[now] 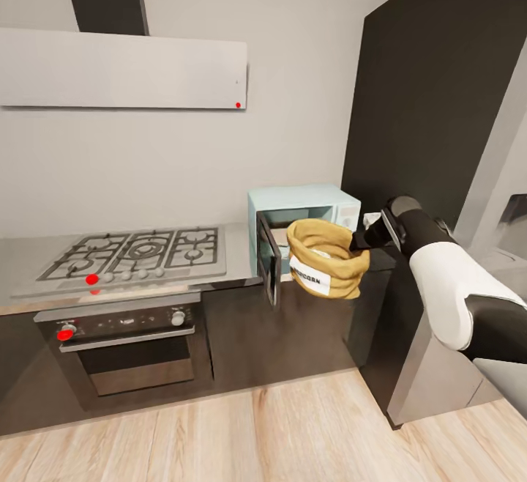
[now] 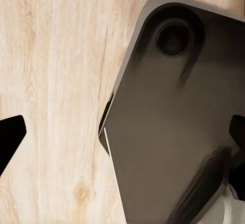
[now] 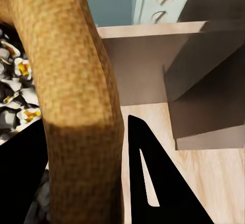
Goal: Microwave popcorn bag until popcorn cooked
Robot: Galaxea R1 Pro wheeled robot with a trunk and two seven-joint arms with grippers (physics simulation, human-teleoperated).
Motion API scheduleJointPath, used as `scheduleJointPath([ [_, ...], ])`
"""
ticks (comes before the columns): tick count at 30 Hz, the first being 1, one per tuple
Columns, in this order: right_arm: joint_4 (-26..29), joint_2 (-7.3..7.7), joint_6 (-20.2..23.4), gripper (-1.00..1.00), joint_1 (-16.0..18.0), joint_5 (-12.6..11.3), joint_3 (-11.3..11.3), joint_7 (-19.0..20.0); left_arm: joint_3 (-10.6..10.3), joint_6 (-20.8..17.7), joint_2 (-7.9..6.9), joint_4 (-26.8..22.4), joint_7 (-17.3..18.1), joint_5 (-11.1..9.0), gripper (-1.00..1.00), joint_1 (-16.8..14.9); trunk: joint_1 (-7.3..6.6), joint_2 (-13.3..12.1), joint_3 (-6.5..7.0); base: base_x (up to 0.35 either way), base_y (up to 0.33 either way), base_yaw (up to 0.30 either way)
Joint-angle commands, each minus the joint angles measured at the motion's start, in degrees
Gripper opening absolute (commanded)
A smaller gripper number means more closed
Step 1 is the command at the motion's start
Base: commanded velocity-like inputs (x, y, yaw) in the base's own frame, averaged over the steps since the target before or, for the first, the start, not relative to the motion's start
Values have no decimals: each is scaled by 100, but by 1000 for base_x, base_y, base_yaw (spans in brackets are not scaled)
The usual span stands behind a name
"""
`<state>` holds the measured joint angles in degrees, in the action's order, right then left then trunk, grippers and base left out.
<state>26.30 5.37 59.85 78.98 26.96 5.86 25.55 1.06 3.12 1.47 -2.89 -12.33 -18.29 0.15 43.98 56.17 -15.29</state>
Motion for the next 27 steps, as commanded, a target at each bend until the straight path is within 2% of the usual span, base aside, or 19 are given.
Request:
scheduleJointPath([
  [1,6,-4,15,-100,4,62,38,38,9,12,2,-10,-15,-25,100,2,3,4,-7,249,0,0],
  [8,7,-10,15,-100,4,72,22,12,8,10,2,-10,-15,-25,100,3,3,4,-7,230,0,0],
  [13,-156,-59,15,-100,-30,97,29,-41,24,5,-7,-28,-15,-25,100,3,3,4,-7,0,0,0],
  [24,-511,-59,15,-100,-32,126,26,-24,18,5,-7,-36,-15,-25,100,3,3,4,-7,0,0,0],
  [27,-530,-55,15,-100,-32,126,29,-24,17,5,-7,-36,-15,-25,100,3,3,4,-7,165,0,0],
])
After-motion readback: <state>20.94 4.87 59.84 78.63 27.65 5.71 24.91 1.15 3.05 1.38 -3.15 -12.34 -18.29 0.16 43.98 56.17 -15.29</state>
